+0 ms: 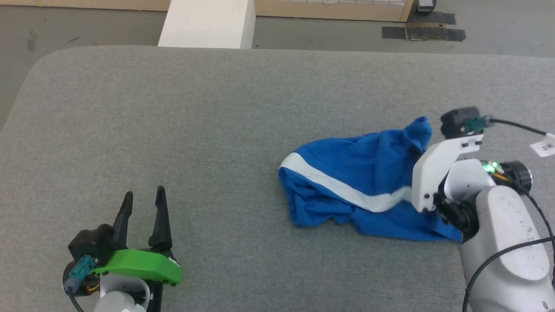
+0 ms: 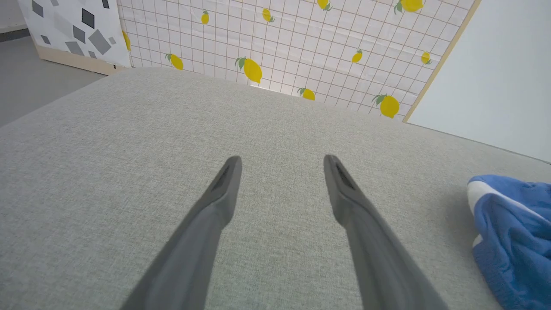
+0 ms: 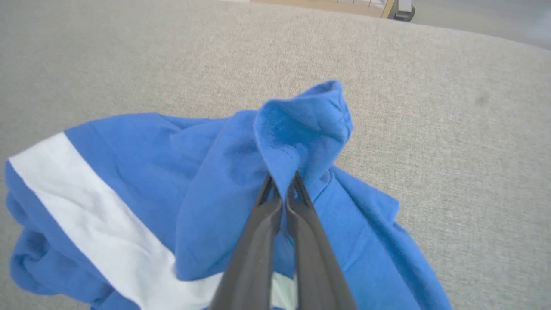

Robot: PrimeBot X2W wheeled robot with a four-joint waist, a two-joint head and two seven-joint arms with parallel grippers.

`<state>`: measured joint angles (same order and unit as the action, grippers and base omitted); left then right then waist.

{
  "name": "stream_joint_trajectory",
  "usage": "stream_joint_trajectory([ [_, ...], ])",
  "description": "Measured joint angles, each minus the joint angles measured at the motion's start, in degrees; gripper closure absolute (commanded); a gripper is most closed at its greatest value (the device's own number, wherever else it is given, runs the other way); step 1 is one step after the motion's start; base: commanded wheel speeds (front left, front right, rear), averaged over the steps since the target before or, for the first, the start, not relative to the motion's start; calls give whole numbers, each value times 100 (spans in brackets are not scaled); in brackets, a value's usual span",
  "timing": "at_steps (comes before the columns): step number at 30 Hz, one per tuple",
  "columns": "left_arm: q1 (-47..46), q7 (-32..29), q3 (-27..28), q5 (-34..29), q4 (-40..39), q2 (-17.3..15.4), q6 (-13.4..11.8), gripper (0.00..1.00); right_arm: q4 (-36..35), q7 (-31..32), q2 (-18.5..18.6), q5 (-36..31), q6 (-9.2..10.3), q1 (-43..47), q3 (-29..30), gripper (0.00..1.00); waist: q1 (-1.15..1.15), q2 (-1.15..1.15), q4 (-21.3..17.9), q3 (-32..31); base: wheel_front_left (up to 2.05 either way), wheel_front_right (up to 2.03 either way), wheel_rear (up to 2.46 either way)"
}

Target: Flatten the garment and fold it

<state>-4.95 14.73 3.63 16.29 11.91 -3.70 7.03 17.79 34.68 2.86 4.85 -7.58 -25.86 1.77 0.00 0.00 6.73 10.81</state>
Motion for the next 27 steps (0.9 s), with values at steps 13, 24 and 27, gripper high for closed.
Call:
stream_joint_trajectory([
  [13, 28, 0, -24, -9, -2, 9, 4, 0, -3245, 792, 0, 1294, 0, 2036, 914, 100, 0, 0, -166, -270, 0, 0, 0],
  [24, 83, 0, -102, -19, 30, 31, 5, 0, -3267, 2308, 3, 1860, 1, 4454, 2023, 28, -1, 0, -308, -404, 0, 0, 0],
  [27, 84, 0, -110, -27, 43, 32, 5, 0, -3326, 1608, -4, 2003, 0, 4003, 1994, 0, 0, 0, -326, -436, 0, 0, 0],
])
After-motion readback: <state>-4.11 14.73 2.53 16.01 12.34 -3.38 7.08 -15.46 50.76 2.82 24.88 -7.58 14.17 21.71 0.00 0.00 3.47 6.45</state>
